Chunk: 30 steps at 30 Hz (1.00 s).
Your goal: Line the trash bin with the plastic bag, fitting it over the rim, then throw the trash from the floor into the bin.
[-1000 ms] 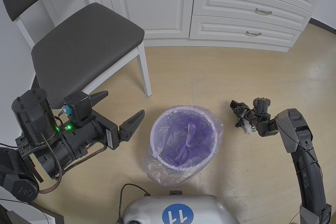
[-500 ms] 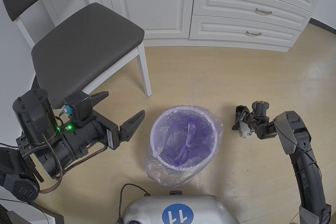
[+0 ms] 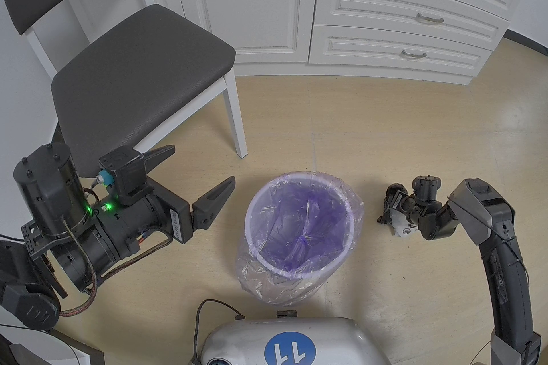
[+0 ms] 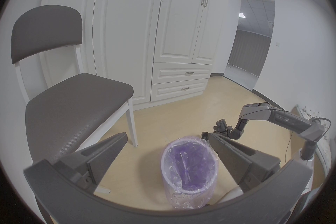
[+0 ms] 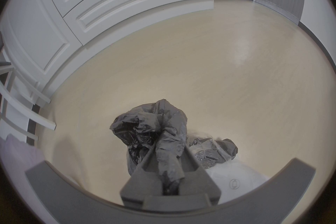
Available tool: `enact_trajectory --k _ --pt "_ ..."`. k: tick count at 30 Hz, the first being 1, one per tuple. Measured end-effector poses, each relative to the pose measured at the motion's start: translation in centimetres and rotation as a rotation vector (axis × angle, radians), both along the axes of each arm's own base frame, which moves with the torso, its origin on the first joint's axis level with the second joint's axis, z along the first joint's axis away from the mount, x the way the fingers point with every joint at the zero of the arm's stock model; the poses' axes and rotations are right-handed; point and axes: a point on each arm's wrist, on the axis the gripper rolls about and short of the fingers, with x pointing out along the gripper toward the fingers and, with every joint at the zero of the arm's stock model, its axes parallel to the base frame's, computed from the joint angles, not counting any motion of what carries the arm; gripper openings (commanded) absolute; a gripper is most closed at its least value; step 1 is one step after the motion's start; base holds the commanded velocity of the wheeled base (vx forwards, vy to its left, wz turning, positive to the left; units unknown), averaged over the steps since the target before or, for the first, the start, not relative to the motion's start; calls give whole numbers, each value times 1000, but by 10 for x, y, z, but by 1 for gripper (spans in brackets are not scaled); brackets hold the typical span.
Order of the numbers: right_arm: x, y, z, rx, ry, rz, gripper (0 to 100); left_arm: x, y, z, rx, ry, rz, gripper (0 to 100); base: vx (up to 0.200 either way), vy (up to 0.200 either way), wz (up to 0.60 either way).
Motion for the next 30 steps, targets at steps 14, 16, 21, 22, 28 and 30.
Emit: enact_trajectory --k 14,16,21,22,28,30 --pt "-77 10 89 -52 105 66 0 -19 5 13 5 -71 -32 100 0 0 0" --pt "-90 13 116 -61 91 85 0 -22 6 15 4 -83 -34 100 0 0 0" --pt "-125 28 167 -88 50 152 0 -28 11 22 -6 -114 -29 100 0 0 0" --pt "-133 32 175 -96 40 168 0 -29 12 24 -9 -121 -23 100 0 0 0" --pt "-174 60 218 -119 -30 265 0 -33 16 32 -27 -154 12 100 0 0 0" --pt "-186 72 230 -119 -59 300 0 -34 17 34 -33 -163 17 100 0 0 0"
